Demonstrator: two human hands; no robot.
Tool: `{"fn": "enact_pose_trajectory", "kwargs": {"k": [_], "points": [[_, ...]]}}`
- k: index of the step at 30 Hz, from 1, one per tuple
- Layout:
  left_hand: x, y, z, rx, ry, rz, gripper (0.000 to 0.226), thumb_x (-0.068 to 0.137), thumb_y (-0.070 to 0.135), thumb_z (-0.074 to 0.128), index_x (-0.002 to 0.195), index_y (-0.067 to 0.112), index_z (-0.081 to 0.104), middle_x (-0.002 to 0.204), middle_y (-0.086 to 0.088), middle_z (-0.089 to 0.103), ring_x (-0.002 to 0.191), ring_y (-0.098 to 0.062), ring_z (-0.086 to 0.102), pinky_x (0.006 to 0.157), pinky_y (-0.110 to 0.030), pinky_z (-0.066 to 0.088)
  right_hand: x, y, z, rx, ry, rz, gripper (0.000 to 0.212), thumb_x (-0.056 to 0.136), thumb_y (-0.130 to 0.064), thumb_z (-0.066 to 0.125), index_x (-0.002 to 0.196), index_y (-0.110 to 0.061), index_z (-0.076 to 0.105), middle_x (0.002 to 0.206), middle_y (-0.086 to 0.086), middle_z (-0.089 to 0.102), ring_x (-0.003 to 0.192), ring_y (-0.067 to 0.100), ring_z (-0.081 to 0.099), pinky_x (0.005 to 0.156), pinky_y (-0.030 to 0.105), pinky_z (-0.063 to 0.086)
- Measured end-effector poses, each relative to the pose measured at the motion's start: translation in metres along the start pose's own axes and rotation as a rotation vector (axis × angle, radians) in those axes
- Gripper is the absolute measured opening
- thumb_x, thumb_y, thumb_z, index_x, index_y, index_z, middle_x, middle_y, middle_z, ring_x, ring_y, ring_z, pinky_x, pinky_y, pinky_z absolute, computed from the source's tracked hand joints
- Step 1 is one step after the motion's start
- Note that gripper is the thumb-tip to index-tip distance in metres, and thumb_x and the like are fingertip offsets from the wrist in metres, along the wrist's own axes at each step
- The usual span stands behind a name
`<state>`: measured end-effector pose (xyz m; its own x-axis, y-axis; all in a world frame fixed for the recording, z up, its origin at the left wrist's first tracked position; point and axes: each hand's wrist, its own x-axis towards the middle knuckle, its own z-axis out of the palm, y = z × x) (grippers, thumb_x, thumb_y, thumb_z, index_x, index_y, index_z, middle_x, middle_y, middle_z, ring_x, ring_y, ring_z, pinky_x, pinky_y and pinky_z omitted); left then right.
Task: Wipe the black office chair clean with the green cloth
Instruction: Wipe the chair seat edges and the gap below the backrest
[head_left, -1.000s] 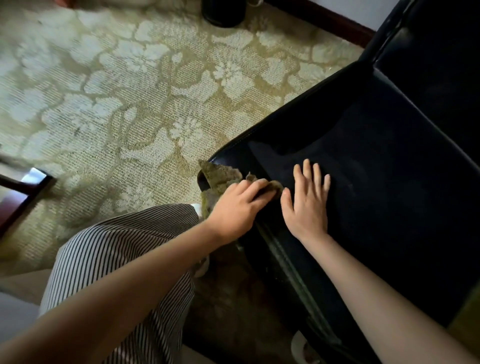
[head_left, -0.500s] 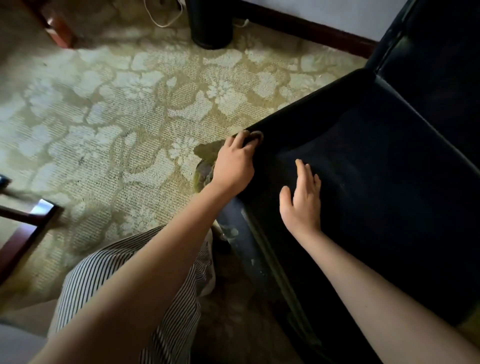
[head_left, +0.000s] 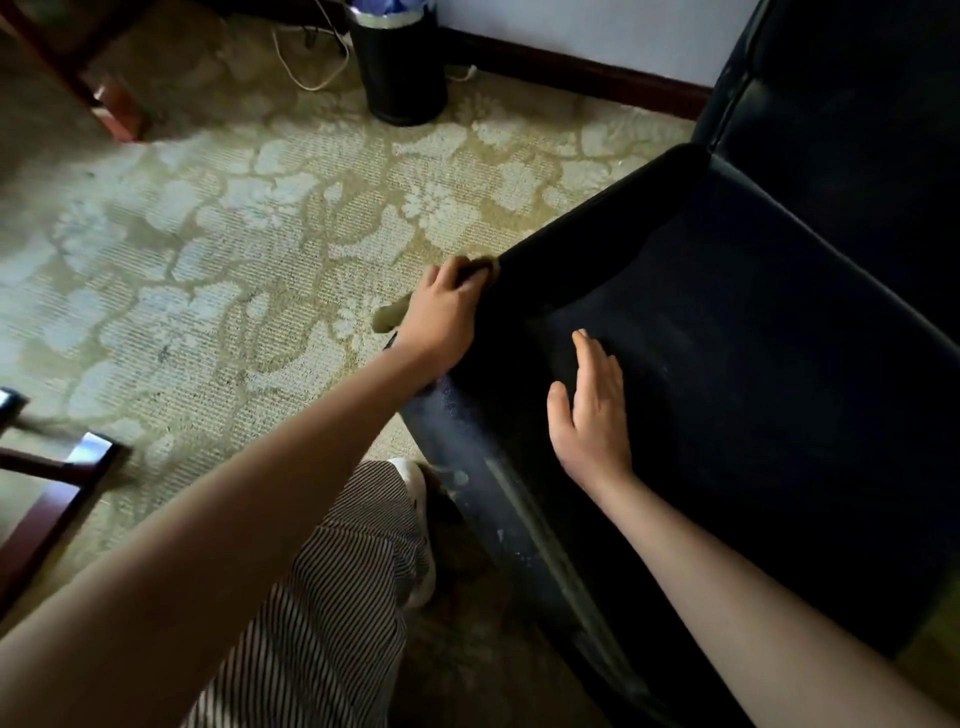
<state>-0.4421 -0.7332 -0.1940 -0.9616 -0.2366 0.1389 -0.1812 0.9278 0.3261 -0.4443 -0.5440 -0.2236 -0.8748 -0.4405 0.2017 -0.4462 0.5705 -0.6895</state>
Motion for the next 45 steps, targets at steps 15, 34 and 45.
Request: {"fn": "enact_pose_trajectory", "kwargs": {"k": [15,34,45], "points": [[-0.072,0.069,0.028,-0.115,-0.094,0.366,0.044,0.074,0.017,0.037,0.101,0.004,0.069,0.105,-0.017,0.064,0.07,-0.028,0.058,0.07,-0.029,0.047,-0.017,-0.002,-0.019,0.114,-0.062,0.039,0.065,0.088,-0.034,0.028,0.141,0.003,0.032,0.145,0.021,0.037,0.131,0.01,0.019,0.112,0.039,0.019],[-0.164,0.021,0.034,-0.614,0.451,-0.789,0.04,0.09,0.015,0.041,0.123,-0.001,0.056,0.128,-0.028,0.043,0.12,-0.04,0.037,0.103,-0.031,0.021,-0.046,0.026,-0.067,-0.69,-0.772,-0.321,0.072,0.076,-0.07,0.004,0.14,-0.045,-0.018,0.149,-0.012,-0.024,0.134,0.013,-0.03,0.101,0.034,-0.032],[-0.169,0.022,0.043,-0.736,0.441,-0.804,0.044,0.091,0.02,0.038,0.129,0.004,0.051,0.133,-0.019,0.043,0.126,-0.028,0.036,0.11,-0.034,0.023,-0.034,0.012,-0.056,-0.716,-0.88,-0.218,0.073,0.064,-0.072,-0.012,0.124,-0.041,-0.038,0.133,-0.017,-0.045,0.125,0.011,-0.042,0.092,0.034,-0.039]]}}
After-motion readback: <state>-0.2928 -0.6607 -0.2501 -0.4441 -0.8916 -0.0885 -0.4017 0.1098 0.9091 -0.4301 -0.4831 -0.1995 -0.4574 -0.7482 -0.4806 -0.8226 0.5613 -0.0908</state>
